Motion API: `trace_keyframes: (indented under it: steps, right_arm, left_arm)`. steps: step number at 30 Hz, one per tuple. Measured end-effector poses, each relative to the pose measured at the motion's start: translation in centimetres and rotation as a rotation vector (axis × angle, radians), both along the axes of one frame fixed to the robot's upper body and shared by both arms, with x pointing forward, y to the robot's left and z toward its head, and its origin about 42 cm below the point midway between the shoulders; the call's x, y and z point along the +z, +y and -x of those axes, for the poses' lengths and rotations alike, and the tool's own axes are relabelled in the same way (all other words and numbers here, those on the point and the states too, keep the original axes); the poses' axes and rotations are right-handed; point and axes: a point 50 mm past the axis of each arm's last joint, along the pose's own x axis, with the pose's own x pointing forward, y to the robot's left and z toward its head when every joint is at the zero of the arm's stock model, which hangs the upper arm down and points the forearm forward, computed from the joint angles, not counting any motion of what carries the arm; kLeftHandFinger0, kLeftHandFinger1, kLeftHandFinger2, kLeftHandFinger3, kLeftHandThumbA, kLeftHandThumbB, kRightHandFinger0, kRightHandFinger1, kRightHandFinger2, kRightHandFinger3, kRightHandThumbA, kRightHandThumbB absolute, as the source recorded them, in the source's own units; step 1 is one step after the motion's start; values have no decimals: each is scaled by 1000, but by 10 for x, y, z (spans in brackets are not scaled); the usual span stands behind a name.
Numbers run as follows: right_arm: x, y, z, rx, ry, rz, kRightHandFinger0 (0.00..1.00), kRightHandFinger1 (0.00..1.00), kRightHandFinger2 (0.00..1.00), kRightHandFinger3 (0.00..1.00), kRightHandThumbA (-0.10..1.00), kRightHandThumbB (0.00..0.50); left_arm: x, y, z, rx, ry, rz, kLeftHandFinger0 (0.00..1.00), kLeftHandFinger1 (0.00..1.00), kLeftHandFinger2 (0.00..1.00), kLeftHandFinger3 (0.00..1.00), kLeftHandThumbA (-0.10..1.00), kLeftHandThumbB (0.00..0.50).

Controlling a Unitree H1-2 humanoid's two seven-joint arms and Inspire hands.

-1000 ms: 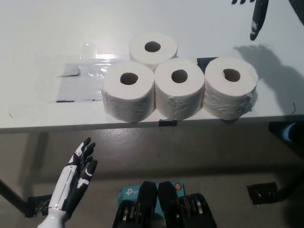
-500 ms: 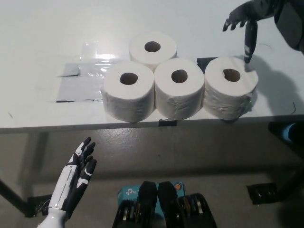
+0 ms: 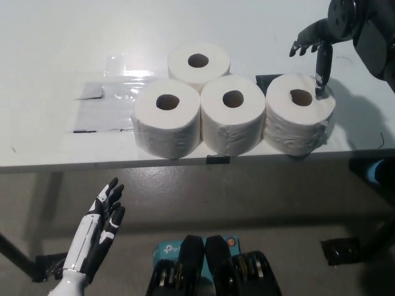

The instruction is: A few rolls of toilet paper are kept infront of the robot and the robot uses its right hand to lift one of the rolls and and places it on top of the other rolls to stack it.

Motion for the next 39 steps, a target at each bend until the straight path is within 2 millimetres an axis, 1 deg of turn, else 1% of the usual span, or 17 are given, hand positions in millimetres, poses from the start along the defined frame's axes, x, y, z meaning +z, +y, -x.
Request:
trace_keyframes:
  steps: [2, 4, 5, 9, 10, 11, 13, 15, 20, 21, 23, 25, 29, 30, 35, 36, 39]
  right_arm:
    - [1, 1, 0, -2, -6, -14, 1000, 1000, 1000, 1000, 961, 389]
    - [1, 1, 0, -3, -8, -23, 1000, 1000, 1000, 1000, 983, 400]
    - [1, 2, 0, -5, -9, -29, 1000, 1000, 1000, 1000, 1000, 383]
    - [1, 3, 0, 6, -10, -26, 1000, 1000, 1000, 1000, 1000, 391]
    - [1, 3, 0, 7, -12, -25, 1000, 1000, 1000, 1000, 1000, 390]
    - [1, 3, 0, 8, -14, -24, 1000, 1000, 1000, 1000, 1000, 389]
    - [2, 4, -1, 11, -19, -26, 1000, 1000, 1000, 1000, 1000, 423]
    - [3, 4, -1, 13, -24, -24, 1000, 1000, 1000, 1000, 1000, 424]
    - [2, 3, -1, 10, -24, -30, 1000, 1000, 1000, 1000, 1000, 383]
    - [2, 3, -1, 6, -23, -35, 1000, 1000, 1000, 1000, 1000, 363]
    - [2, 3, -1, 5, -24, -37, 1000, 1000, 1000, 1000, 1000, 361]
    - [2, 3, -1, 6, -25, -37, 1000, 1000, 1000, 1000, 1000, 381]
    - [2, 4, -1, 3, -26, -46, 1000, 1000, 1000, 1000, 1000, 410]
    - [2, 5, -1, 3, -25, -51, 1000, 1000, 1000, 1000, 1000, 400]
    - [2, 7, -1, 7, -24, -57, 1000, 1000, 1000, 1000, 1000, 401]
    - [2, 7, -1, 7, -25, -57, 1000, 1000, 1000, 1000, 1000, 401]
    - [1, 8, -1, 9, -28, -57, 1000, 1000, 1000, 1000, 1000, 411]
  left_arm:
    - [0, 0, 0, 0, 0, 0, 1000, 1000, 1000, 1000, 891, 199]
    - [0, 0, 0, 0, 0, 0, 1000, 1000, 1000, 1000, 886, 197]
    - [0, 0, 0, 0, 0, 0, 1000, 1000, 1000, 1000, 882, 206]
    - [0, 0, 0, 0, 0, 0, 1000, 1000, 1000, 1000, 878, 212]
    - [0, 0, 0, 0, 0, 0, 1000, 1000, 1000, 1000, 879, 224]
    - [0, 0, 0, 0, 0, 0, 1000, 1000, 1000, 1000, 887, 255]
    - [0, 0, 0, 0, 0, 0, 1000, 1000, 1000, 1000, 890, 240]
    - [0, 0, 0, 0, 0, 0, 1000, 1000, 1000, 1000, 887, 224]
    - [0, 0, 0, 0, 0, 0, 1000, 1000, 1000, 1000, 867, 203]
    - [0, 0, 0, 0, 0, 0, 1000, 1000, 1000, 1000, 865, 204]
    - [0, 0, 0, 0, 0, 0, 1000, 1000, 1000, 1000, 865, 208]
    - [0, 0, 0, -1, -1, 0, 1000, 1000, 1000, 1000, 876, 234]
    - [0, 0, 0, -1, -1, 0, 1000, 1000, 1000, 1000, 891, 241]
    - [0, 0, 0, -1, -1, 0, 1000, 1000, 1000, 1000, 905, 250]
    - [0, 0, 0, -1, -1, 0, 1000, 1000, 1000, 1000, 910, 225]
    - [0, 0, 0, -1, -1, 0, 1000, 1000, 1000, 1000, 907, 210]
    - [0, 0, 0, -1, -2, 1, 1000, 1000, 1000, 1000, 902, 207]
